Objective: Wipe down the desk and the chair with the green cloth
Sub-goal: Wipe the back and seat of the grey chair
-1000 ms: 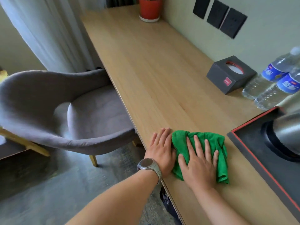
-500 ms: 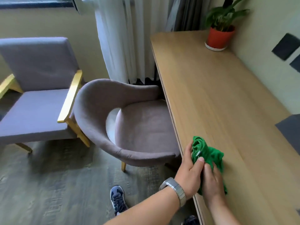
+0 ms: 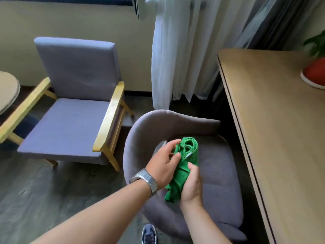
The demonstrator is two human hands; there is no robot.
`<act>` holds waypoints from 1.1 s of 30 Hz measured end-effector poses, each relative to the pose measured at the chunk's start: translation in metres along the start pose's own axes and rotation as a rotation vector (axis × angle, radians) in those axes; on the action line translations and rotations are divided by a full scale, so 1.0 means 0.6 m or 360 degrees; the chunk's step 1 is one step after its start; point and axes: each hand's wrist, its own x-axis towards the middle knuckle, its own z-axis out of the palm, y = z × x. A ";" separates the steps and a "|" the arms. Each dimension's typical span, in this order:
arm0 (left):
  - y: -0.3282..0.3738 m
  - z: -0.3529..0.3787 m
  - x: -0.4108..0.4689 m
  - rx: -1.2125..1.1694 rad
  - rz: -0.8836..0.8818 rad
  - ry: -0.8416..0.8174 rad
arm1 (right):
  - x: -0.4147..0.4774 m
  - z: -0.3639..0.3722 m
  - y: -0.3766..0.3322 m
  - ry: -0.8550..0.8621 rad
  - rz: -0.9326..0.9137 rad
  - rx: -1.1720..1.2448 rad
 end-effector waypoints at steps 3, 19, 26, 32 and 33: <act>-0.074 -0.111 0.097 0.0801 0.0184 0.0331 | 0.027 0.077 0.052 0.0050 -0.0011 -0.0201; -0.173 -0.177 0.250 0.0472 -0.0129 -0.0070 | 0.201 0.240 0.146 -0.0332 -0.0370 -0.0928; -0.163 -0.160 0.278 0.1364 0.0131 -0.0036 | 0.320 0.259 0.094 -0.0070 -0.0617 -0.1081; -0.145 -0.086 0.424 0.1569 0.0199 -0.0205 | 0.513 0.241 0.028 0.0416 -0.0192 -0.1131; -0.146 -0.071 0.445 0.1645 0.0217 -0.0246 | 0.547 0.223 0.021 0.0478 -0.0101 -0.1197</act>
